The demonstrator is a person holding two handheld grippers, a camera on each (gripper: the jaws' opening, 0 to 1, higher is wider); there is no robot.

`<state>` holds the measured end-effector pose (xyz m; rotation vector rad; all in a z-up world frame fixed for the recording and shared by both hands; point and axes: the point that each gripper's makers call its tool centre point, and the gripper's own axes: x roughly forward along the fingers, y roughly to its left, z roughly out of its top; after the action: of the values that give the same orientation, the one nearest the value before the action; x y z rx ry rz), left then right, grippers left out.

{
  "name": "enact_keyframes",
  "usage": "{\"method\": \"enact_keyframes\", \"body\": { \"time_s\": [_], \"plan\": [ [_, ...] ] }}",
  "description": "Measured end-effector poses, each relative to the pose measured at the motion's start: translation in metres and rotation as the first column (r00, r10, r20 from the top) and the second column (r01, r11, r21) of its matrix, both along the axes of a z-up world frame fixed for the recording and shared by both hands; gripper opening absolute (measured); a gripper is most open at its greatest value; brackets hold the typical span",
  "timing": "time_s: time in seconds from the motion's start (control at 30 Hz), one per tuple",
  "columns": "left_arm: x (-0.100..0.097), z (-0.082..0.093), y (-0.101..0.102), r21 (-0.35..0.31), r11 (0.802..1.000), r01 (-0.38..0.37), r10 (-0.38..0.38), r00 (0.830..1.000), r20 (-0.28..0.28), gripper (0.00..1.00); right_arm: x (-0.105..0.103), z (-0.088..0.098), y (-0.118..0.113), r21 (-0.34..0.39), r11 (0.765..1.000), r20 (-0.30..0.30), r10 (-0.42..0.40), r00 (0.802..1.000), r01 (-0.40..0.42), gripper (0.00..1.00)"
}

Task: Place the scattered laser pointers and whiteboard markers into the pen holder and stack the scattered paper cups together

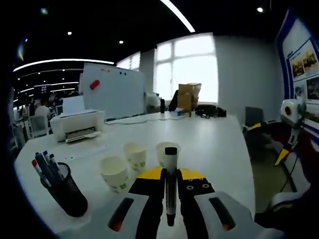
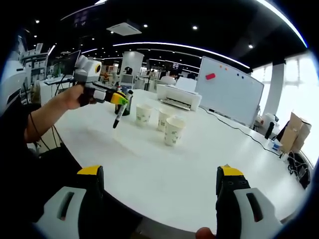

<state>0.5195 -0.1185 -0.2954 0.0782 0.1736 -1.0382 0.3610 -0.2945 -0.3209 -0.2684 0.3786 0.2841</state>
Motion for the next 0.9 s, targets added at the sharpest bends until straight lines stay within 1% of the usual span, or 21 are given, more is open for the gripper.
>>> {"method": "enact_keyframes", "body": {
  "time_s": [0.17, 0.37, 0.67, 0.9],
  "plan": [
    [0.001, 0.000, 0.004, 0.005, 1.000, -0.006, 0.006, 1.000, 0.000, 0.15, 0.002, 0.000, 0.001, 0.002, 1.000, 0.001, 0.004, 1.000, -0.004, 0.88],
    [-0.001, 0.006, 0.010, 0.002, 1.000, -0.010, 0.010, 1.000, 0.010, 0.15, 0.003, 0.001, 0.003, -0.002, 1.000, 0.002, 0.011, 1.000, -0.011, 0.88],
    [-0.002, 0.007, 0.014, 0.013, 1.000, -0.006, 0.006, 1.000, 0.015, 0.15, 0.004, 0.002, 0.003, -0.004, 1.000, 0.001, 0.010, 1.000, -0.010, 0.88],
    [-0.005, 0.011, 0.017, 0.010, 1.000, -0.004, 0.004, 1.000, 0.023, 0.14, 0.005, 0.004, 0.004, -0.010, 1.000, 0.004, 0.012, 1.000, -0.012, 0.88]
  ]
}}
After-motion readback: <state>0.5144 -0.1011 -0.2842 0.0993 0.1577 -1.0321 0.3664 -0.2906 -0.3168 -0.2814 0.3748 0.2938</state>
